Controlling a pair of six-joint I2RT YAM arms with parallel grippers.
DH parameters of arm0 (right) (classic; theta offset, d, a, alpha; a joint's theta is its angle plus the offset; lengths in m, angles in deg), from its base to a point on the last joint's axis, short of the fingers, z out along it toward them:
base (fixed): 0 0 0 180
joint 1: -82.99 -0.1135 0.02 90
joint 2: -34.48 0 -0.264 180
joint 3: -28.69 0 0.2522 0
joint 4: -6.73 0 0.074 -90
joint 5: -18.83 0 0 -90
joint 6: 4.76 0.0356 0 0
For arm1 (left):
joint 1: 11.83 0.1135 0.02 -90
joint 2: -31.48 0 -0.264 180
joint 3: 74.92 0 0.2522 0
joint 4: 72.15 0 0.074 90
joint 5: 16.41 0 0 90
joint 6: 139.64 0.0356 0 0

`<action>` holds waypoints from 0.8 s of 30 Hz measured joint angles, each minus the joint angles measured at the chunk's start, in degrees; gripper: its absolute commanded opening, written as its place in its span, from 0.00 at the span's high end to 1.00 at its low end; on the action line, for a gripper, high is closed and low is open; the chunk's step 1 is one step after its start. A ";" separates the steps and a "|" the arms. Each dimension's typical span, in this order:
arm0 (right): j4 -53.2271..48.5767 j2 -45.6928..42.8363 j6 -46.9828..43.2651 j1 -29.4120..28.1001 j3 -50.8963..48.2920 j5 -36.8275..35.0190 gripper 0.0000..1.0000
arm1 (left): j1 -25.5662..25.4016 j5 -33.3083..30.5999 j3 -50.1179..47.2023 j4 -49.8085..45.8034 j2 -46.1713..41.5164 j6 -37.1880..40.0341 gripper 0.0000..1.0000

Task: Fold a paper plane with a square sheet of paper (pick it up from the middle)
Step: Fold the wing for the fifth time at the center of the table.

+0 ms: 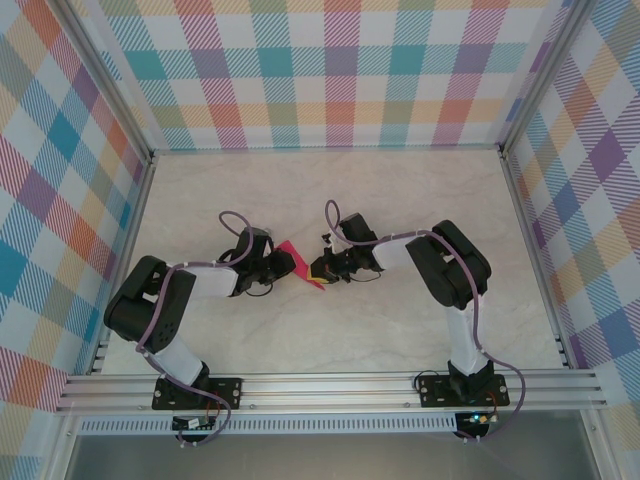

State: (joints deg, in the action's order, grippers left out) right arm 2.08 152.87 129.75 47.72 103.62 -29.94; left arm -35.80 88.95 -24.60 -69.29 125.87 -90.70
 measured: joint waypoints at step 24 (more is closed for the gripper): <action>-2.14 0.15 -1.66 0.02 0.85 -0.17 1.00 | -0.28 -1.38 3.04 -3.19 2.10 1.88 0.80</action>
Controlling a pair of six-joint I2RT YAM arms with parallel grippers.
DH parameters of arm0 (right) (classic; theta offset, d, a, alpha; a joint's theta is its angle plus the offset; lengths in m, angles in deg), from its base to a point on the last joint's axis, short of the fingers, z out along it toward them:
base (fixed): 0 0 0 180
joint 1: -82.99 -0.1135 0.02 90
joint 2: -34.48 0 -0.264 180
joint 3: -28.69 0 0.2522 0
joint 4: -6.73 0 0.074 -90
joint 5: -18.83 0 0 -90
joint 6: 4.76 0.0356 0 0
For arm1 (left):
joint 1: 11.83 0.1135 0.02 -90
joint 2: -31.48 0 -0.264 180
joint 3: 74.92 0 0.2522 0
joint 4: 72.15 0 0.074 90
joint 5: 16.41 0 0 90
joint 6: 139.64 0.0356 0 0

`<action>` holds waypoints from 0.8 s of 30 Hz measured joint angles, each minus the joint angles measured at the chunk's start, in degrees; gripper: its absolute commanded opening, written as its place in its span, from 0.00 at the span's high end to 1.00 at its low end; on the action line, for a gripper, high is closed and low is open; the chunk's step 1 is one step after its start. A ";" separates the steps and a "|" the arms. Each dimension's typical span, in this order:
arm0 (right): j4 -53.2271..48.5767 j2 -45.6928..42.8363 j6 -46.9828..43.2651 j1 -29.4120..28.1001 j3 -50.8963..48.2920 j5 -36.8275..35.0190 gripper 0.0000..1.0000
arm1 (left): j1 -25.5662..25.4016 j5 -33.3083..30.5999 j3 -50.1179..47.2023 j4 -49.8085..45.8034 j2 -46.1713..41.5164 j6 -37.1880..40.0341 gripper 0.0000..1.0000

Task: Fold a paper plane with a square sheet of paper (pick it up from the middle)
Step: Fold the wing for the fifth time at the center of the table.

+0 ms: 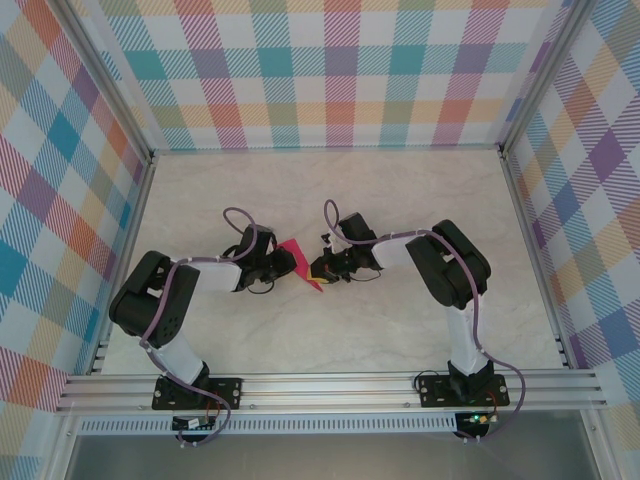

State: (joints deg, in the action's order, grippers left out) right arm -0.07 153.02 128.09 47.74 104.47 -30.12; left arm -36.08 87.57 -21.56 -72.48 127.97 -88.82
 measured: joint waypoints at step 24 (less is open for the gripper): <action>0.44 0.55 1.31 0.55 0.04 1.53 1.00 | 2.12 -1.60 5.07 -2.84 2.99 10.27 0.79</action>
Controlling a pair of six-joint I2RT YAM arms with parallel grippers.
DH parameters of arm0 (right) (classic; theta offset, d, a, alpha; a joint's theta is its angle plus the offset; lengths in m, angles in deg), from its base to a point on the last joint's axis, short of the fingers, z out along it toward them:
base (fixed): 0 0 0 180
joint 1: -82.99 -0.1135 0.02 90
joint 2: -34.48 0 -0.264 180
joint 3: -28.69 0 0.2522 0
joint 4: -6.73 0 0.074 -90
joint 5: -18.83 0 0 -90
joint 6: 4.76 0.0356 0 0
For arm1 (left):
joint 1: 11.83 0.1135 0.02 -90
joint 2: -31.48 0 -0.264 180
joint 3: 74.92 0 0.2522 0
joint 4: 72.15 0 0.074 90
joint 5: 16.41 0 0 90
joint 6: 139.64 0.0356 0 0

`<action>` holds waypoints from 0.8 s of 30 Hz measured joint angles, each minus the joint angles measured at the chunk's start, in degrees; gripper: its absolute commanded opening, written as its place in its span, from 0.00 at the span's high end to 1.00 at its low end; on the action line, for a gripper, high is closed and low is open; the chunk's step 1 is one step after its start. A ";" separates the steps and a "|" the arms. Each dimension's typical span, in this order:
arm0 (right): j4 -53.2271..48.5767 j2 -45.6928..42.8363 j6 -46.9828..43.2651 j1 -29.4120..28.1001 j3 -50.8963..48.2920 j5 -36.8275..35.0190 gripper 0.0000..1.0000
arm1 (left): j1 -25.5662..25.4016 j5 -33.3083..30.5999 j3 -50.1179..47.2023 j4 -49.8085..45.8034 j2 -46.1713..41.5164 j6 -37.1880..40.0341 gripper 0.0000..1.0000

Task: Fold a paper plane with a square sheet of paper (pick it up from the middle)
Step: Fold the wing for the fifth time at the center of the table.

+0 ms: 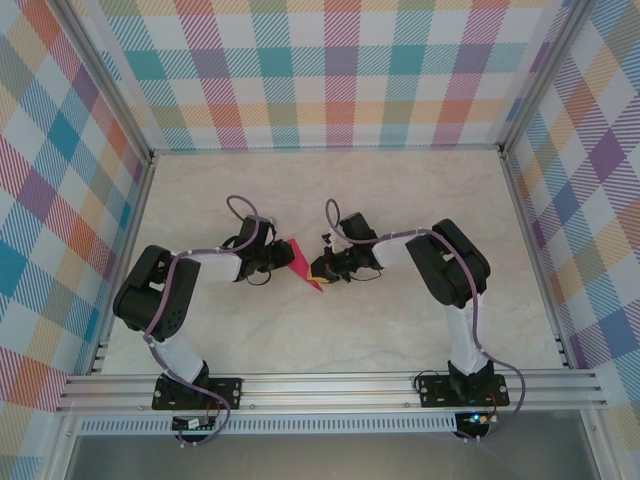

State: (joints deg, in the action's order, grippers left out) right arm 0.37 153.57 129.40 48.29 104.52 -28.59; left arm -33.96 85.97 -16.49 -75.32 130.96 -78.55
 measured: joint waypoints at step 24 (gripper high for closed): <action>-5.79 -0.35 -3.54 0.28 2.32 0.57 0.85 | 0.22 0.63 3.19 -1.22 2.86 2.10 0.83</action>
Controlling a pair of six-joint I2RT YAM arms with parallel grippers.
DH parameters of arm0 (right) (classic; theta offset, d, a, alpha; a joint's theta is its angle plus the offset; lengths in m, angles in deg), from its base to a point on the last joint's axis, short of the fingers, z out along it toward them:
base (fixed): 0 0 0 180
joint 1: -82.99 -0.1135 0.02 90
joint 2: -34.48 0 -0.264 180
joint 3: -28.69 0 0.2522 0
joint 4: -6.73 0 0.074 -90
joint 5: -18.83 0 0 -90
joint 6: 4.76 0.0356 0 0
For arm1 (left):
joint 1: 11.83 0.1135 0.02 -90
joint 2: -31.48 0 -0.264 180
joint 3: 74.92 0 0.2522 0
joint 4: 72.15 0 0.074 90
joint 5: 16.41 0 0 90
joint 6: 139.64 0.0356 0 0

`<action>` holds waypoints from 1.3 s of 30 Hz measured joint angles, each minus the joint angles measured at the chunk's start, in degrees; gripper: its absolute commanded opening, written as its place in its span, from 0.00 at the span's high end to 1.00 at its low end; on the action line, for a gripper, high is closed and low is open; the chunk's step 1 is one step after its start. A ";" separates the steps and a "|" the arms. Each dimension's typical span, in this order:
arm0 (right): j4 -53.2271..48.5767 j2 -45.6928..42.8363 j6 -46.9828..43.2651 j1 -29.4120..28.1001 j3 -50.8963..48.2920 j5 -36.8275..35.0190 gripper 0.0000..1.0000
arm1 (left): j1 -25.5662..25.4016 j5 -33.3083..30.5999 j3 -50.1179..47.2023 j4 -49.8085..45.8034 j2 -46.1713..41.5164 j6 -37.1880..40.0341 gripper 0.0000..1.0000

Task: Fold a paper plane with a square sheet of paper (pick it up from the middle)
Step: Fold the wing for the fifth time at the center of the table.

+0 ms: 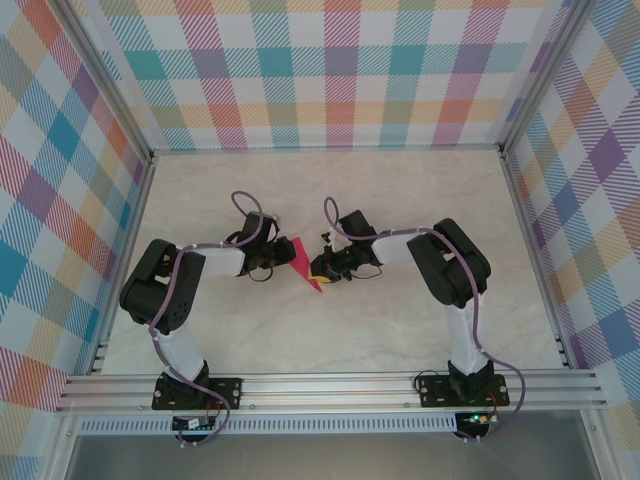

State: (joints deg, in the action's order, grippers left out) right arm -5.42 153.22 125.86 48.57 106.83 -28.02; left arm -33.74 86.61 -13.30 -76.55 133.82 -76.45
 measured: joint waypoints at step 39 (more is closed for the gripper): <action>-12.87 -8.39 -14.71 -3.56 0.66 -12.63 0.70 | 0.26 0.04 2.56 -1.95 1.44 -1.88 0.84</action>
State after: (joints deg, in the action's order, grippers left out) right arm -18.29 144.82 111.15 45.01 107.49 -40.65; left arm -33.48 86.65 -10.74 -78.49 135.27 -78.33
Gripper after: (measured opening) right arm 0.293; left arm 0.163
